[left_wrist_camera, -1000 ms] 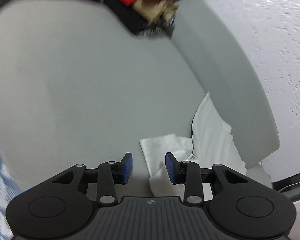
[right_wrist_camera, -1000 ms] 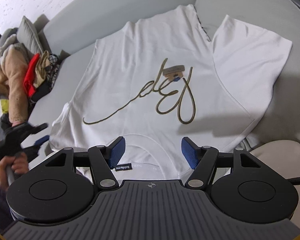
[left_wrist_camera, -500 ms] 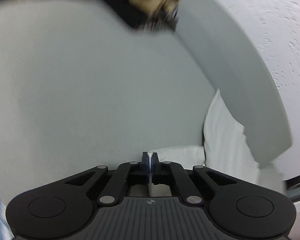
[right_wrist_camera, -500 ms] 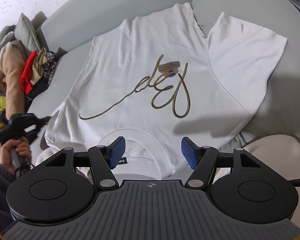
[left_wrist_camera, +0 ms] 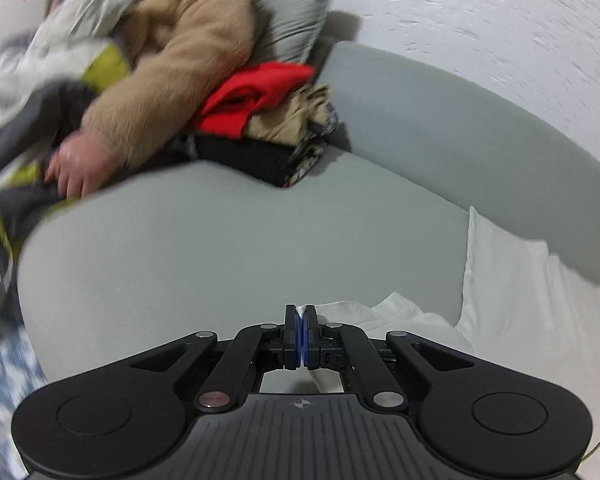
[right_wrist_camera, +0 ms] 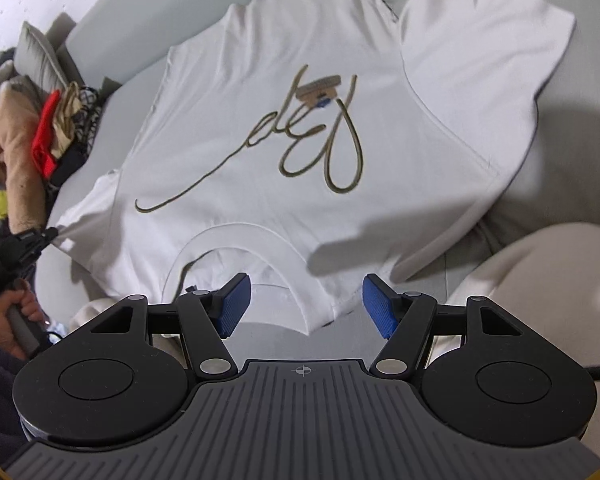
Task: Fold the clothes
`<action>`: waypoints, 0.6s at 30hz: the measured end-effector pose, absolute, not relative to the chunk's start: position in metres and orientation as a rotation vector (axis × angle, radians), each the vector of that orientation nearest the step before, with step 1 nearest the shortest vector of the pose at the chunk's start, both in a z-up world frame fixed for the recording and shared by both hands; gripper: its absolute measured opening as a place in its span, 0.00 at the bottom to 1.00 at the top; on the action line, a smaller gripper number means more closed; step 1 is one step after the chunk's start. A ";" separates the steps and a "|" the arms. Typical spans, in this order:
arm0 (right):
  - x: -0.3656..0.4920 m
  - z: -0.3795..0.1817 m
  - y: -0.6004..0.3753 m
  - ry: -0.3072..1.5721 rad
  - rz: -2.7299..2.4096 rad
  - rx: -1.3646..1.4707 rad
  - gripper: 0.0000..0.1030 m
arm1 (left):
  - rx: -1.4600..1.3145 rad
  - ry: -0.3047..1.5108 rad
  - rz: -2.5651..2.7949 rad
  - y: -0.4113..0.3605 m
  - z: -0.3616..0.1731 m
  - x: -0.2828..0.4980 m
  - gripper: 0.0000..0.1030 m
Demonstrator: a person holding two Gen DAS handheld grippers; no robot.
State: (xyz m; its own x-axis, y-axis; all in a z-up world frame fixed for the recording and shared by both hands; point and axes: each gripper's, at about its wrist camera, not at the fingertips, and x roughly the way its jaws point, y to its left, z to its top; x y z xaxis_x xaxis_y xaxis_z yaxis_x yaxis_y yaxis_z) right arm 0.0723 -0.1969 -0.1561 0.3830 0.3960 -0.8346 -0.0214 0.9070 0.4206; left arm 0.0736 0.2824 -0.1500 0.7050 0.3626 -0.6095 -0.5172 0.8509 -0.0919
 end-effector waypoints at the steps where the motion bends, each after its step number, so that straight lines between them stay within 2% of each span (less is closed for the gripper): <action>1: 0.073 -0.157 -0.199 1.151 0.274 0.383 0.66 | -0.218 0.642 0.492 0.278 -0.151 0.078 0.01; 5: 0.070 -0.154 -0.208 1.121 0.285 0.429 0.73 | -0.271 0.784 0.530 0.282 -0.150 0.083 0.11; 6: 0.070 -0.152 -0.210 1.107 0.284 0.438 0.74 | -0.295 0.783 0.544 0.279 -0.143 0.077 0.19; 7: 0.069 -0.151 -0.212 1.092 0.283 0.448 0.74 | -0.314 0.778 0.550 0.274 -0.137 0.070 0.32; 10: 0.071 -0.148 -0.218 1.060 0.268 0.465 0.73 | -0.371 0.802 0.466 0.248 -0.121 0.055 0.35; 12: 0.078 -0.148 -0.216 1.049 0.253 0.452 0.65 | -0.399 0.843 0.343 0.222 -0.116 0.052 0.37; 14: 0.085 -0.148 -0.211 1.027 0.243 0.403 0.34 | -0.396 0.895 0.195 0.189 -0.120 0.056 0.37; 15: 0.089 -0.149 -0.207 1.020 0.235 0.366 0.29 | -0.382 0.919 0.126 0.171 -0.123 0.059 0.37; 17: 0.098 -0.153 -0.201 1.023 0.226 0.302 0.27 | -0.308 0.946 0.039 0.136 -0.136 0.066 0.35; 18: 0.101 -0.157 -0.198 1.034 0.221 0.279 0.27 | -0.266 0.964 0.016 0.121 -0.143 0.068 0.30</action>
